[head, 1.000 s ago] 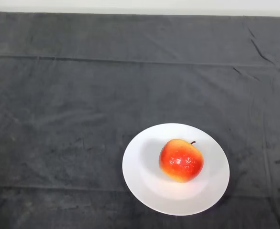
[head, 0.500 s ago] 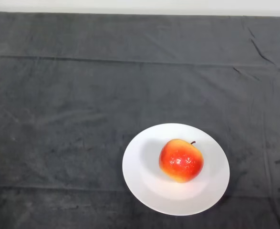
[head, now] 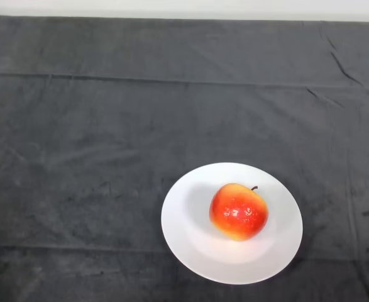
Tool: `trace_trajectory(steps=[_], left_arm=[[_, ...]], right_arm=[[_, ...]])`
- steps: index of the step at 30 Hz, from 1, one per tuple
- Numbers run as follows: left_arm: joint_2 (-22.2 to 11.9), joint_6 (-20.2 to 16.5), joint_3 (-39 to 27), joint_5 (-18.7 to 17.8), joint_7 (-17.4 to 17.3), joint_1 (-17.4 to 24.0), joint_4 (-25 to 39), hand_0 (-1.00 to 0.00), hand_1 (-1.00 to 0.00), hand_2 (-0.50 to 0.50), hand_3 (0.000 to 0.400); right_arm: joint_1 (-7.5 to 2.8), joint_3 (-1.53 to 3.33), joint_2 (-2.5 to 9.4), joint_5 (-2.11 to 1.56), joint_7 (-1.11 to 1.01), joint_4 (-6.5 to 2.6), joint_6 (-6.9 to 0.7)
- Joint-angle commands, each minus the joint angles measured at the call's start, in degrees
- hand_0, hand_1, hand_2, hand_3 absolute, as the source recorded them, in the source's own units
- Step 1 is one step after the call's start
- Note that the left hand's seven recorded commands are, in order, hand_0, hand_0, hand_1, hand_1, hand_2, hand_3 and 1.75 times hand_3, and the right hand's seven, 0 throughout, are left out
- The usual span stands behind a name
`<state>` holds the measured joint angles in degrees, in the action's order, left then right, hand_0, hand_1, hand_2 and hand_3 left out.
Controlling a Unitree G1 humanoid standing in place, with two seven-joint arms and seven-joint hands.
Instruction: Move the apple to the plate
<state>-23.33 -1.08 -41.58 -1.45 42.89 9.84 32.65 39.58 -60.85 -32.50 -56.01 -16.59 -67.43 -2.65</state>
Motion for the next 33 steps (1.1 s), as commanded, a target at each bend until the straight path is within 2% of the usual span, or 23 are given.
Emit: trace_trajectory(steps=[1, 33], left_arm=[[0.27, 0.13, -0.33, 0.00, 0.17, -1.63, -1.31, 0.00, 0.00, 0.00, 0.000], [0.23, -0.15, -0.05, 0.19, 0.07, -1.56, -1.03, 0.00, 0.00, 0.00, 0.000]], right_arm=[[1.00, -0.05, -1.54, -1.13, -0.20, -0.42, 0.48], [0.99, -0.05, -1.53, -1.12, -0.19, -0.40, 0.48]])
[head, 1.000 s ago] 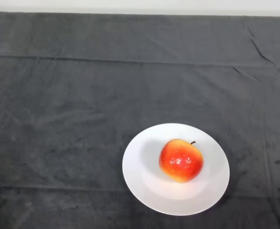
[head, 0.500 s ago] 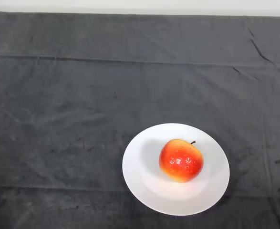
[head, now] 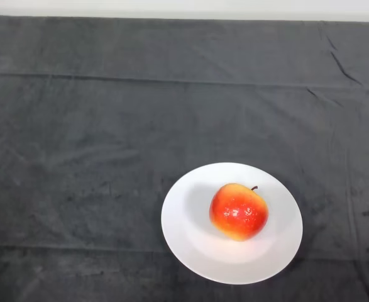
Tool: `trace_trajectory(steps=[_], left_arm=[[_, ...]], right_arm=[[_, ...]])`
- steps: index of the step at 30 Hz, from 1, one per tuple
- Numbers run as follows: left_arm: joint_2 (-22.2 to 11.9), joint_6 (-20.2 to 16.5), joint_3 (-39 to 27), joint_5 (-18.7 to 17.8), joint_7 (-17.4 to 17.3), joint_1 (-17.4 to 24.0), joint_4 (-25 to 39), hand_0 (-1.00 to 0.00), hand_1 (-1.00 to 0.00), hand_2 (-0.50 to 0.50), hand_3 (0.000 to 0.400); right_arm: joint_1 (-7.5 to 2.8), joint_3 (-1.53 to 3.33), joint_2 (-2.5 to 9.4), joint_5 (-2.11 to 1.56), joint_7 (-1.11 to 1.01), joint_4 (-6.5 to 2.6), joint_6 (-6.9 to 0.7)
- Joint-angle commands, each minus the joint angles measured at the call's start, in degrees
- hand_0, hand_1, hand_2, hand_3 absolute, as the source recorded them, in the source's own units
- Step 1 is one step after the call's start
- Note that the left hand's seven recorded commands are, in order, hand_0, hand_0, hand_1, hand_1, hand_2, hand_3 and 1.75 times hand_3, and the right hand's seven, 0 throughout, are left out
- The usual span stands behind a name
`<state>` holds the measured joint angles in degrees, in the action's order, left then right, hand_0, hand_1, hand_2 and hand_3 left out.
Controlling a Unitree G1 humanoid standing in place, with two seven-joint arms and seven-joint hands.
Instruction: Move the apple to the plate
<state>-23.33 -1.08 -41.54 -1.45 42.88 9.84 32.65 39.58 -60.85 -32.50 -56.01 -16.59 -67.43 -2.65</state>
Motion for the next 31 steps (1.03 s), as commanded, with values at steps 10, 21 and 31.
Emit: trace_trajectory(steps=[10, 21, 31], left_arm=[[0.20, -0.12, -0.01, 0.35, 0.11, -1.66, -1.01, 0.00, 0.00, 0.00, 0.000], [0.18, 0.21, 0.07, 0.47, 0.03, -1.73, -1.37, 0.00, 0.00, 0.00, 0.000], [0.21, 0.55, 0.02, 0.42, -0.08, -1.68, -1.72, 0.00, 0.00, 0.00, 0.000]], right_arm=[[0.99, -0.05, -1.53, -1.12, -0.19, -0.40, 0.48], [0.99, -0.05, -1.53, -1.12, -0.18, -0.40, 0.47], [0.99, -0.05, -1.53, -1.12, -0.18, -0.39, 0.47]])
